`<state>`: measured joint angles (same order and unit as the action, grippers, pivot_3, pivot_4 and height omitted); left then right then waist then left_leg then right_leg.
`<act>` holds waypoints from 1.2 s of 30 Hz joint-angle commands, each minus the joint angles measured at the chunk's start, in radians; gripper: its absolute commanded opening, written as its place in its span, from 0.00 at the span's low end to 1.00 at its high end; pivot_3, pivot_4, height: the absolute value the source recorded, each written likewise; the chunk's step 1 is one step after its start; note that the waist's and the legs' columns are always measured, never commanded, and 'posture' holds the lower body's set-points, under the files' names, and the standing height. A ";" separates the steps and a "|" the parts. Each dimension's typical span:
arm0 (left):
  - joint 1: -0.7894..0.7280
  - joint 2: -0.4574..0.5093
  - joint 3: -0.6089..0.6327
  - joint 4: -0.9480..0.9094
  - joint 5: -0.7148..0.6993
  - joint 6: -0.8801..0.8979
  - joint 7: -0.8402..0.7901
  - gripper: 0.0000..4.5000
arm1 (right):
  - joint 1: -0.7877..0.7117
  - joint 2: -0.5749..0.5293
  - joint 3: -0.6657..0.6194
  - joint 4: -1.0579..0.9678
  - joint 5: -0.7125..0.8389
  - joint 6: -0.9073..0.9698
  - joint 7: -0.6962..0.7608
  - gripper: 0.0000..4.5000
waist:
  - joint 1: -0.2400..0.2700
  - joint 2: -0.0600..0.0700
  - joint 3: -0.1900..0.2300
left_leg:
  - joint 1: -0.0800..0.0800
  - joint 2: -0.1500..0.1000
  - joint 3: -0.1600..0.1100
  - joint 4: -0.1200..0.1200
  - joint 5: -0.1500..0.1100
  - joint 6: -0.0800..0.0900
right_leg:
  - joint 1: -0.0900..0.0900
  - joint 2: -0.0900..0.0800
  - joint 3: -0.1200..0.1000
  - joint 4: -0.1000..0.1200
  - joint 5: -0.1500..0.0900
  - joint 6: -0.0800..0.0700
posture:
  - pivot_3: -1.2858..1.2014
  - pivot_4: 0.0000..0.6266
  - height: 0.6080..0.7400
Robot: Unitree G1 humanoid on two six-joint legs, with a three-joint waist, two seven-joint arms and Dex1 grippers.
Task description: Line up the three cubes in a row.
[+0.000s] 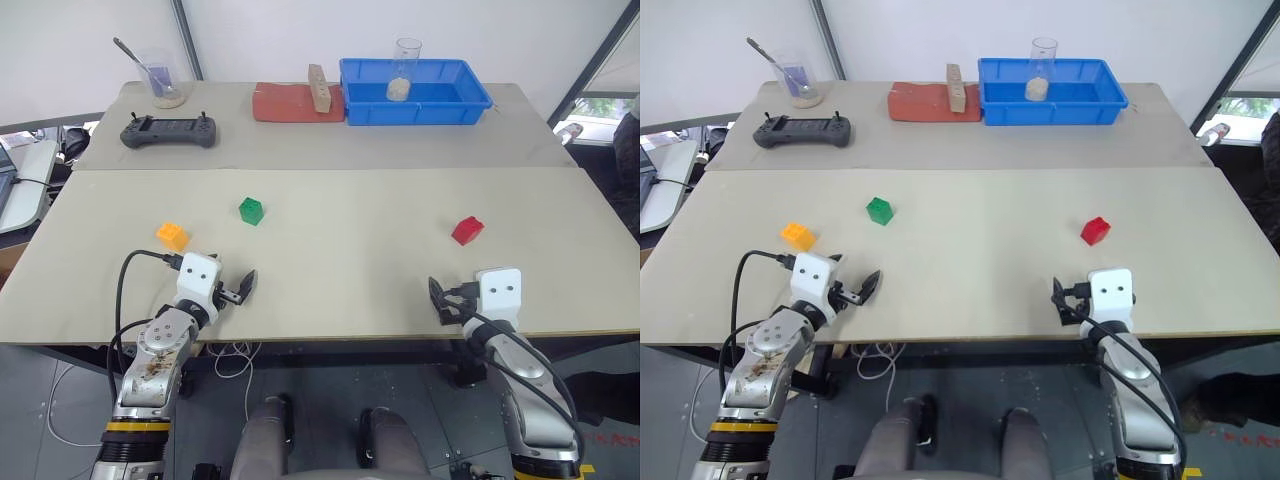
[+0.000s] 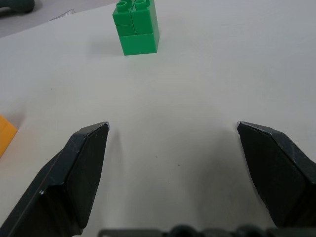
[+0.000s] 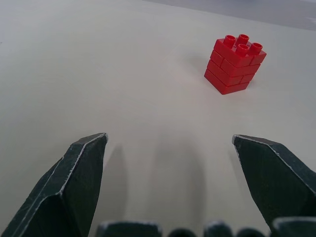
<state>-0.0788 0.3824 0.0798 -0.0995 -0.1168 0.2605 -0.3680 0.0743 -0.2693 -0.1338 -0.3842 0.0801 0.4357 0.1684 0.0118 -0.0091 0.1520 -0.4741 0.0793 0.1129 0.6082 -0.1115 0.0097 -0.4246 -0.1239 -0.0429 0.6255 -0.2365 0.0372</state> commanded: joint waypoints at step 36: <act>-0.430 0.096 -0.201 -0.102 -0.309 0.163 -0.608 0.98 | -0.529 -0.257 -0.102 0.840 0.113 -0.338 0.393 1.00 | -0.024 -0.002 0.001 | -0.001 0.000 -0.006 0.006 0.006 0.010 | 0.004 0.009 0.005 0.002 0.005 0.006 | 0.52 0.24 1.00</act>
<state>-0.4923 0.4754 -0.1462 -0.1802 -0.3995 0.4207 -0.9747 -0.4181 -0.5026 -0.2354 0.4276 0.1979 0.1524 0.5464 -0.0125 -0.0107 0.1529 -0.4747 0.0790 0.1073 0.6143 -0.1055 0.0193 -0.4203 -0.1153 -0.0374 0.6275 -0.2310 0.0431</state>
